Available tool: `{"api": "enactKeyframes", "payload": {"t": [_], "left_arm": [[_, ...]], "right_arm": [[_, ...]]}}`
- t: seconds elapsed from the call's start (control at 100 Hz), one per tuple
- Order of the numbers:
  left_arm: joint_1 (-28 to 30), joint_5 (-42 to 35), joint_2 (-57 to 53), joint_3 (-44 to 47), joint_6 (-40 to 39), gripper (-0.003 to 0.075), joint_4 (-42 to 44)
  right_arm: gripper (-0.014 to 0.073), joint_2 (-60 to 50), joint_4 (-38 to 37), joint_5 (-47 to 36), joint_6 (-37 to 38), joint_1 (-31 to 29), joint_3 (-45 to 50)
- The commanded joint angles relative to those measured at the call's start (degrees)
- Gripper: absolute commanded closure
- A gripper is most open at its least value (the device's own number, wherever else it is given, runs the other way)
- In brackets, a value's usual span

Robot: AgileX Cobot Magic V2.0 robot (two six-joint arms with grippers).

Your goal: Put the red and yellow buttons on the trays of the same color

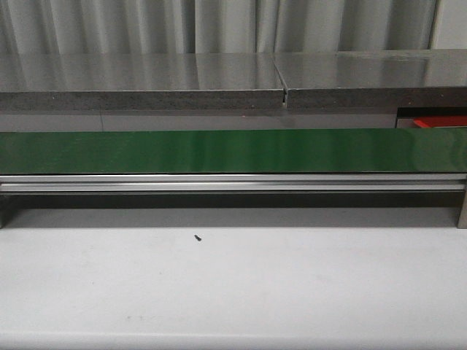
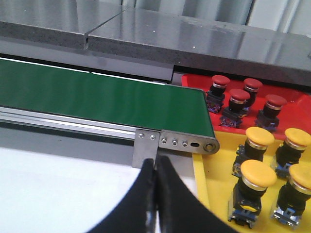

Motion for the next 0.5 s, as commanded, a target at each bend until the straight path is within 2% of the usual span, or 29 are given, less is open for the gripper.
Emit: {"api": "enactKeyframes", "payload": {"t": [0.0, 0.09, 0.49], "left_arm": [[-0.44, -2.17, -3.37, 0.31, -0.73, 0.0739, 0.0], [-0.44, -0.28, -6.66, 0.31, -0.73, 0.0739, 0.0], [-0.44, -0.34, -6.29, 0.31, -0.73, 0.0739, 0.0]], "right_arm": [[0.0661, -1.05, -0.47, -5.0, 0.09, 0.06, -0.02], [0.0661, -1.05, -0.47, -5.0, 0.09, 0.06, -0.02], [0.0661, -1.05, -0.47, -5.0, 0.09, 0.06, -0.02]]}}
